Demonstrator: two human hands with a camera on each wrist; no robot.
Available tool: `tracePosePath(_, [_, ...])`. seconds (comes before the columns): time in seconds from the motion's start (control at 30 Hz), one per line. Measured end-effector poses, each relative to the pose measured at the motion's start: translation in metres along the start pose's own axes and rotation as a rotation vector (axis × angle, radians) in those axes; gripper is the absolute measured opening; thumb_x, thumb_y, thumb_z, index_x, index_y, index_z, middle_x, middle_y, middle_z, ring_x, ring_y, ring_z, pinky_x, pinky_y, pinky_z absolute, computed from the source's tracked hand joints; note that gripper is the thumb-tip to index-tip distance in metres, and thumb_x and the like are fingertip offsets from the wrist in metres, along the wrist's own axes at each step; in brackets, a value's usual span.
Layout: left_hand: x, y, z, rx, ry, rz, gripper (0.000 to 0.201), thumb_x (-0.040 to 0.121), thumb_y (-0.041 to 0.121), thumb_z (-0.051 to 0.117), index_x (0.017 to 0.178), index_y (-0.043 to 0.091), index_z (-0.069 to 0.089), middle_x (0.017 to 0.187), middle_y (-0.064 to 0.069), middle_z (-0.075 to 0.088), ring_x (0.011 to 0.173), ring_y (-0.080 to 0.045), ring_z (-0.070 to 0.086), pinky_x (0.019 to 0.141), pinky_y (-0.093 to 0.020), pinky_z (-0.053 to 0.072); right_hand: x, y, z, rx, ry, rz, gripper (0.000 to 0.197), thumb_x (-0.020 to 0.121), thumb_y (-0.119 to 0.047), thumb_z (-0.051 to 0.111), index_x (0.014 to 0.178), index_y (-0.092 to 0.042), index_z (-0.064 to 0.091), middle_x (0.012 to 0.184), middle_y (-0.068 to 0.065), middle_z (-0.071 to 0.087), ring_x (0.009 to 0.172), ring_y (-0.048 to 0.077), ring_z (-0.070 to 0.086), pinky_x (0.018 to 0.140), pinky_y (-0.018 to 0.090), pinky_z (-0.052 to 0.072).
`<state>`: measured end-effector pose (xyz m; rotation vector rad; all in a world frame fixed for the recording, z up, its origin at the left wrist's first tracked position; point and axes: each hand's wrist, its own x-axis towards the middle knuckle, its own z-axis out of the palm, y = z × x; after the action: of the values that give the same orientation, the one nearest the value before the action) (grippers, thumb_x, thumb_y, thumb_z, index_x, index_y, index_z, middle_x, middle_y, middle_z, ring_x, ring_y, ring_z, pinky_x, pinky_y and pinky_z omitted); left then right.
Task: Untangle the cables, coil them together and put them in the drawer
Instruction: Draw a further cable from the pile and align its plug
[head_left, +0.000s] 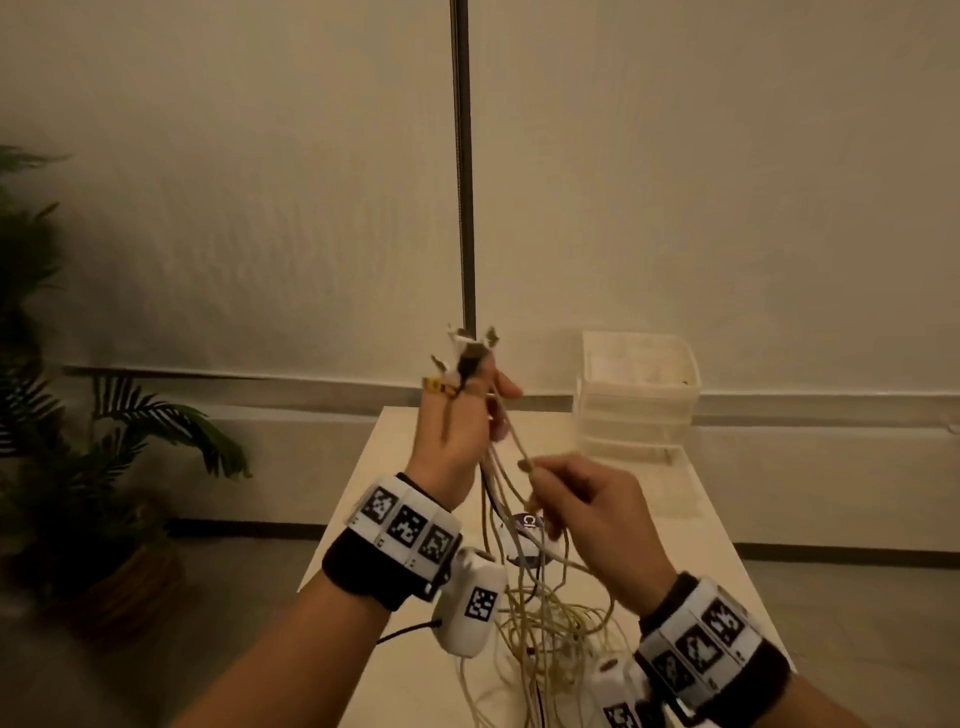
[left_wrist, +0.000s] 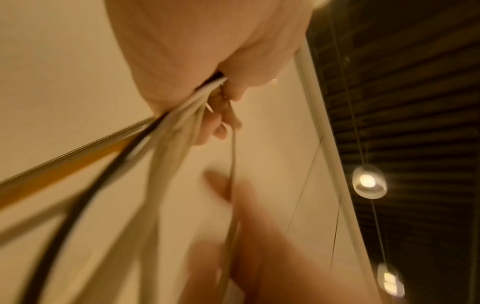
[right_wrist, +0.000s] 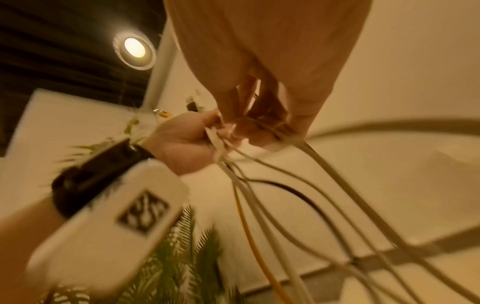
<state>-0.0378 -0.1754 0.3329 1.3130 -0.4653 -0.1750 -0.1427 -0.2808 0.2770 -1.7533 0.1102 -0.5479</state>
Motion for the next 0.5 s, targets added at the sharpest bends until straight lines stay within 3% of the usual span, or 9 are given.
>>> tracePosePath(0.07, [0.006,0.011,-0.011,-0.154,-0.027,-0.048,0.045,0.1,0.037,0.042,0.063,0.011,0.05,0.065,-0.007,0.062,0.06,-0.023,0.06,0.067,-0.042,0.056,-0.012,0.026,-0.005,-0.06,-0.066,0.051,0.017,0.093,-0.015,0.06,0.092,-0.021,0.076,0.073,0.003,0.071,0.061,0.009,0.061,0.058,0.022,0.05])
tracePosePath(0.1, [0.008,0.016,-0.016,-0.209,-0.082,-0.058,0.044,0.099,0.039,0.042,0.065,0.011,0.045,0.062,-0.006,0.058,0.055,-0.022,0.057,0.063,-0.042,0.057,-0.016,0.037,-0.01,-0.102,-0.088,0.07,0.018,0.093,-0.015,0.06,0.09,-0.022,0.076,0.072,-0.001,0.071,0.062,0.005,0.061,0.059,0.019,0.048])
tracePosePath(0.17, [0.01,0.024,-0.027,-0.203,-0.158,-0.032,0.042,0.099,0.04,0.04,0.066,0.015,0.039,0.058,-0.001,0.039,0.045,-0.014,0.036,0.043,-0.025,0.041,-0.021,0.052,-0.023,-0.21,-0.166,0.104,0.02,0.094,-0.017,0.059,0.082,-0.023,0.075,0.065,-0.006,0.066,0.059,0.003,0.057,0.06,0.017,0.045])
tracePosePath(0.23, [0.014,0.031,-0.042,-0.135,-0.156,0.0,0.041,0.101,0.038,0.038,0.064,0.018,0.034,0.057,0.001,0.026,0.044,-0.01,0.021,0.039,-0.019,0.019,-0.023,0.062,-0.04,-0.286,-0.253,0.159,0.022,0.093,-0.021,0.06,0.074,-0.024,0.071,0.064,0.0,0.061,0.058,0.005,0.052,0.06,0.024,0.044])
tracePosePath(0.3, [0.018,0.034,-0.057,-0.05,-0.169,0.033,0.041,0.102,0.032,0.037,0.064,0.019,0.035,0.055,0.004,0.026,0.041,-0.008,0.019,0.038,-0.017,0.017,-0.022,0.067,-0.06,-0.344,-0.261,0.179,0.024,0.09,-0.032,0.061,0.069,-0.025,0.067,0.065,0.005,0.061,0.059,0.005,0.05,0.06,0.025,0.043])
tracePosePath(0.33, [0.018,0.034,-0.062,0.007,-0.203,0.042,0.04,0.104,0.028,0.037,0.064,0.02,0.038,0.052,0.006,0.029,0.039,-0.007,0.021,0.037,-0.016,0.019,-0.019,0.066,-0.067,-0.362,-0.235,0.168,0.025,0.089,-0.038,0.06,0.068,-0.025,0.065,0.066,0.005,0.06,0.059,0.003,0.049,0.06,0.023,0.042])
tracePosePath(0.4, [0.011,0.028,-0.06,0.249,-0.335,0.094,0.033,0.103,0.019,0.042,0.072,0.022,0.053,0.051,0.01,0.046,0.039,-0.006,0.033,0.035,-0.02,0.028,-0.009,0.056,-0.076,-0.341,-0.174,0.122,0.027,0.093,-0.028,0.059,0.067,-0.021,0.062,0.061,-0.003,0.058,0.058,-0.001,0.049,0.061,0.016,0.039])
tracePosePath(0.47, [0.002,0.009,-0.046,0.608,-0.457,0.211,0.019,0.097,0.019,0.054,0.087,0.029,0.066,0.071,0.011,0.067,0.059,-0.006,0.058,0.053,-0.022,0.049,0.005,0.036,-0.074,-0.335,-0.141,0.061,0.03,0.095,-0.014,0.055,0.066,-0.017,0.06,0.056,-0.014,0.056,0.055,-0.002,0.048,0.06,0.012,0.037])
tracePosePath(0.5, [-0.002,-0.004,-0.038,0.72,-0.503,0.233,0.013,0.094,0.022,0.059,0.089,0.029,0.069,0.081,0.008,0.071,0.072,-0.009,0.065,0.066,-0.03,0.055,0.014,0.025,-0.069,-0.355,-0.15,0.023,0.03,0.096,-0.013,0.054,0.066,-0.018,0.059,0.055,-0.016,0.055,0.055,-0.002,0.047,0.059,0.012,0.036])
